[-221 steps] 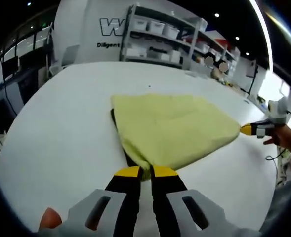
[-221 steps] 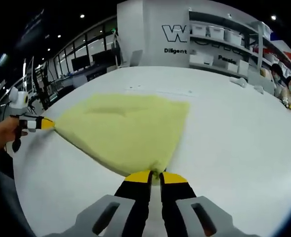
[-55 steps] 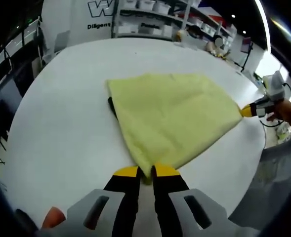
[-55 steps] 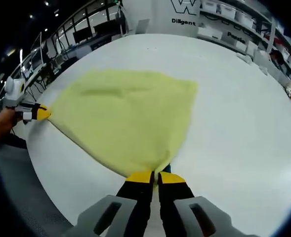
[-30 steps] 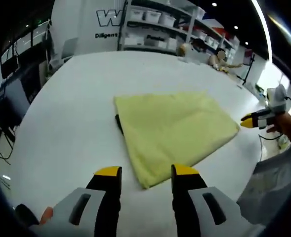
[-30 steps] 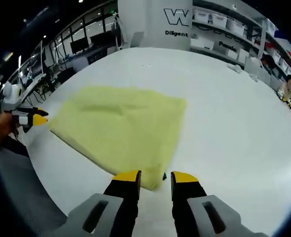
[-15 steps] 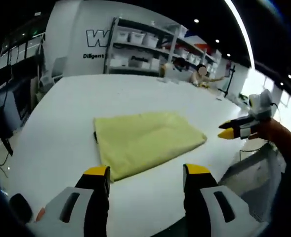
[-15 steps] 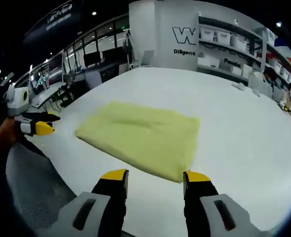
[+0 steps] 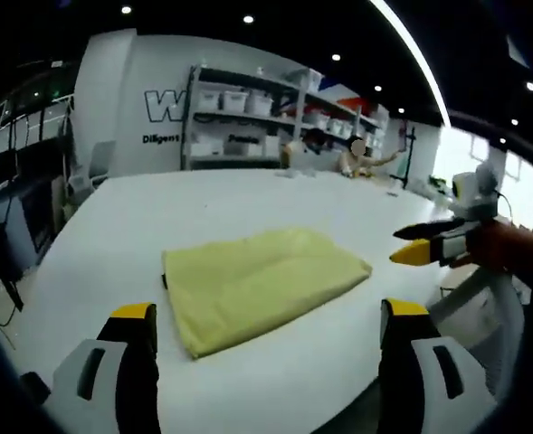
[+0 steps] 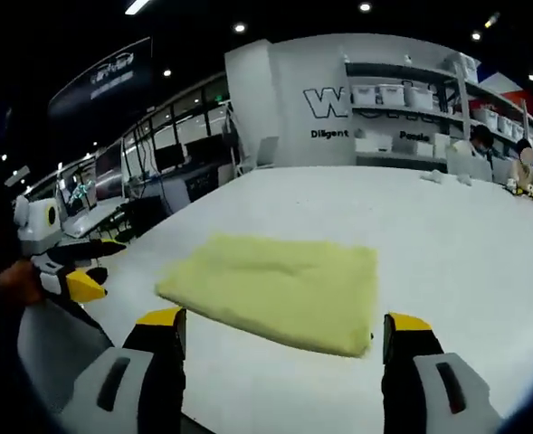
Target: Fold the garment on the visible template until the final outline fits inside the template.
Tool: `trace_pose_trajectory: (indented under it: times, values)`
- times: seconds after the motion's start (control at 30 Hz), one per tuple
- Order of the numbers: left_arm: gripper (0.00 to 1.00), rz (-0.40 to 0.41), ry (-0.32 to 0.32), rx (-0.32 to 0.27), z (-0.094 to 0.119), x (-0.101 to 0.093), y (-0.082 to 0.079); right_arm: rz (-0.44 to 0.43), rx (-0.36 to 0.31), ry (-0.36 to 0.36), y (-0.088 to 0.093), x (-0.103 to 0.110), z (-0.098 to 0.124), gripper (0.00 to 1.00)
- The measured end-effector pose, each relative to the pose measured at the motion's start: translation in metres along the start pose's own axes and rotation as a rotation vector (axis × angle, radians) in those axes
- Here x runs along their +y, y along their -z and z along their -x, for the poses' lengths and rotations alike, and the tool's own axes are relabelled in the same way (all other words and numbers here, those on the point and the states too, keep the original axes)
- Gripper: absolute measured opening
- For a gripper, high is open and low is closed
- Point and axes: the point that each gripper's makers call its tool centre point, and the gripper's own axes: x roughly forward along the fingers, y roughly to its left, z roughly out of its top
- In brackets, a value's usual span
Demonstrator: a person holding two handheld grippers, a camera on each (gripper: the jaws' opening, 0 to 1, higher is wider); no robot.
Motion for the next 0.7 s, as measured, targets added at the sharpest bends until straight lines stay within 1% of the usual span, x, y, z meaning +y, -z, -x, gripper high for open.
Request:
trace_pose_trajectory:
  times: [0.03, 0.07, 0.1, 0.13, 0.2, 0.27, 0.33, 0.4, 0.47, 0.6, 0.7]
  values:
    - [0.99, 0.003, -0.004, 0.002, 0.000, 0.001, 0.001, 0.005, -0.016, -0.005, -0.003, 0.002, 0.000, 0.94]
    - [0.99, 0.007, -0.005, -0.002, 0.001, 0.002, 0.000, 0.008, -0.017, -0.012, -0.003, 0.005, -0.001, 0.95]
    - [0.99, 0.030, 0.004, -0.030, 0.002, 0.001, -0.005, 0.008, -0.017, -0.015, -0.003, 0.005, -0.001, 0.96]
    - [0.99, 0.027, 0.009, -0.041, 0.002, 0.000, -0.007, 0.008, -0.019, -0.014, -0.003, 0.005, 0.000, 0.97]
    - [0.99, 0.017, 0.002, -0.021, 0.002, 0.000, -0.004, 0.005, -0.022, -0.007, -0.004, 0.003, 0.001, 0.97]
    - [0.99, 0.015, 0.005, -0.032, 0.002, 0.000, -0.006, -0.002, -0.034, 0.000, -0.006, 0.001, 0.001, 0.98]
    - [0.99, 0.018, -0.002, -0.057, 0.005, 0.002, -0.010, 0.001, -0.071, 0.008, -0.013, 0.000, 0.004, 0.99]
    - [0.99, 0.032, -0.008, -0.068, 0.006, 0.004, -0.012, 0.005, -0.094, 0.020, -0.016, -0.001, 0.007, 0.99]
    - [0.99, 0.039, -0.011, -0.064, 0.005, 0.004, -0.011, 0.012, -0.094, 0.028, -0.015, -0.002, 0.007, 0.99]
    - [0.99, 0.028, -0.012, -0.062, 0.005, 0.003, -0.010, 0.003, -0.049, 0.030, -0.006, -0.005, 0.003, 0.99]
    - [0.99, 0.033, -0.025, -0.071, 0.005, 0.005, -0.011, 0.008, -0.054, 0.038, -0.006, -0.006, 0.005, 0.99]
